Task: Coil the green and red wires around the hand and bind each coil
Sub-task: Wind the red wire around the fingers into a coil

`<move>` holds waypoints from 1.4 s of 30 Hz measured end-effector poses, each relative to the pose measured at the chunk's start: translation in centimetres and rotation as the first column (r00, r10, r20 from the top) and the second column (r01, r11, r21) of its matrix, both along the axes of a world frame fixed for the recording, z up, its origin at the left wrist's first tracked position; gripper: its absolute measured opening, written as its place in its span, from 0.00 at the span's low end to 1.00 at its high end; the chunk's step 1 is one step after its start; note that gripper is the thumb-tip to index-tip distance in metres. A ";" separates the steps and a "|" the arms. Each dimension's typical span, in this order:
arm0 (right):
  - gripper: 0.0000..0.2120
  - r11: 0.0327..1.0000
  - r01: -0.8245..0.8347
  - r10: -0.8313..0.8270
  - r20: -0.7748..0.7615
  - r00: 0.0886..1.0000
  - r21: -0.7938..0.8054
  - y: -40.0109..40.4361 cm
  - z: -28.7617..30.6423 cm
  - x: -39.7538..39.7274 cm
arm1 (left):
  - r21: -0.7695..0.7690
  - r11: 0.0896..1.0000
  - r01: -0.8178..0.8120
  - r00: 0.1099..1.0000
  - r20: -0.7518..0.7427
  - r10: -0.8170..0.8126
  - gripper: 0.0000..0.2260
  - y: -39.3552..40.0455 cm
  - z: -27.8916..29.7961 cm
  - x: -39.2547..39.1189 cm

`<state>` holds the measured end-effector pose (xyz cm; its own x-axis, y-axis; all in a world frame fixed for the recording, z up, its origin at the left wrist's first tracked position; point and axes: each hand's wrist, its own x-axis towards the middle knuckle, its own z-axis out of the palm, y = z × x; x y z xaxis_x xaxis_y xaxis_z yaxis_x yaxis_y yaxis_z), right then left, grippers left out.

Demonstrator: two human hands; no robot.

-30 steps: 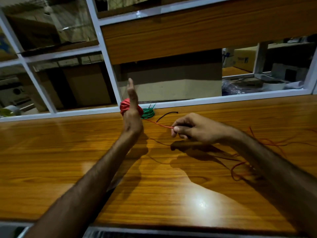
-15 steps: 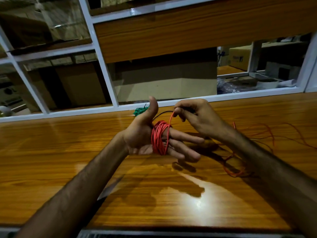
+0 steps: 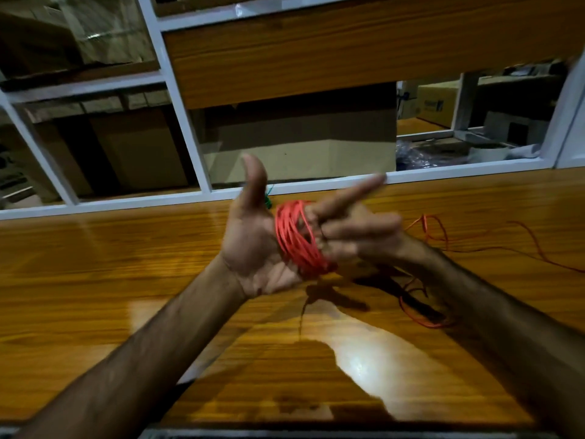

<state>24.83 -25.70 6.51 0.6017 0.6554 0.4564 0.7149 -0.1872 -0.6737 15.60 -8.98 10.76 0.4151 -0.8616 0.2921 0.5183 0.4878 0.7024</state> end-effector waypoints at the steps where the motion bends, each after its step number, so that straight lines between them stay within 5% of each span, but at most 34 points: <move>1: 0.08 1.000 -0.001 0.000 -0.040 0.999 -0.011 0.0 -0.2 0.0 | -0.042 0.991 -0.127 0.992 0.010 0.128 0.59 0.0 0.4 0.1; 3: 0.10 0.996 0.013 -0.017 -0.050 0.999 -0.093 0.4 -0.2 -0.2 | -0.109 0.892 -0.439 0.898 -0.020 0.439 0.54 0.3 0.5 0.9; 6: 0.12 0.980 0.063 -0.065 -0.006 0.998 -0.190 1.5 0.2 -0.7 | -0.037 0.589 -0.807 0.586 -0.173 0.792 0.50 1.3 0.1 2.1; 11: 0.12 0.946 0.088 -0.056 0.110 0.992 -0.313 2.6 0.2 -2.2 | 0.018 0.211 -0.977 0.212 0.072 0.975 0.55 1.1 -0.4 2.7; 15: 0.11 0.942 0.106 -0.069 0.126 0.990 -0.319 2.4 1.2 -3.1 | 0.033 -0.023 -0.999 0.000 0.568 0.823 0.63 1.6 -1.3 3.8; 18: 0.11 0.943 0.117 -0.047 0.223 0.974 -0.311 2.3 1.7 -3.2 | 0.010 -0.194 -0.981 -0.084 0.879 0.469 0.57 2.1 -2.5 4.2; 20: 0.11 0.957 0.134 -0.059 0.281 0.958 -0.256 2.2 1.9 -2.9 | -0.026 -0.227 -0.974 -0.085 0.963 0.256 0.56 2.7 -2.9 4.4; 22: 0.09 0.974 0.143 -0.087 0.294 0.952 -0.176 1.7 2.2 -2.4 | 0.091 -0.156 -0.983 0.061 0.980 0.189 0.55 3.3 -3.1 4.7; 25: 0.08 0.985 0.148 -0.111 0.347 0.931 -0.083 0.9 2.5 -2.0 | 0.419 0.111 -0.901 0.434 0.862 0.261 0.50 3.1 -3.3 4.6; 29: 0.08 0.985 0.173 -0.162 0.395 0.904 0.008 0.1 2.6 -1.1 | 0.571 0.367 -0.734 0.679 0.605 0.416 0.40 1.6 -2.5 3.0; 33: 0.08 0.993 0.103 -0.115 0.230 0.966 0.062 0.4 3.1 -1.7 | 0.651 0.669 -0.359 0.933 0.267 0.241 0.55 1.6 -1.2 1.2; 38: 0.10 1.000 0.000 0.001 -0.074 0.997 0.018 0.5 3.5 -2.1 | 0.420 0.906 -0.058 0.992 0.129 0.004 0.54 1.3 -1.1 0.2; 39: 0.09 0.985 0.156 -0.151 -0.068 0.986 0.069 1.8 2.9 -2.0 | 0.370 0.928 -0.047 0.991 0.133 -0.003 0.55 1.2 -0.9 0.2; 41: 0.12 0.744 0.660 -0.651 -0.104 0.752 0.109 3.0 1.5 -2.0 | 0.274 0.953 -0.130 0.987 0.128 0.098 0.59 1.1 -0.3 0.4; 42: 0.13 0.793 0.608 -0.596 -0.270 0.756 -0.048 2.7 1.0 -2.2 | 0.218 0.954 -0.204 0.976 0.125 0.180 0.60 1.0 0.1 0.7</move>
<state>22.64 -23.01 7.51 0.9640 0.1026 0.2452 0.2636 -0.4881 -0.8320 16.25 -7.99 10.84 0.5574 -0.8172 0.1468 0.3502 0.3917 0.8509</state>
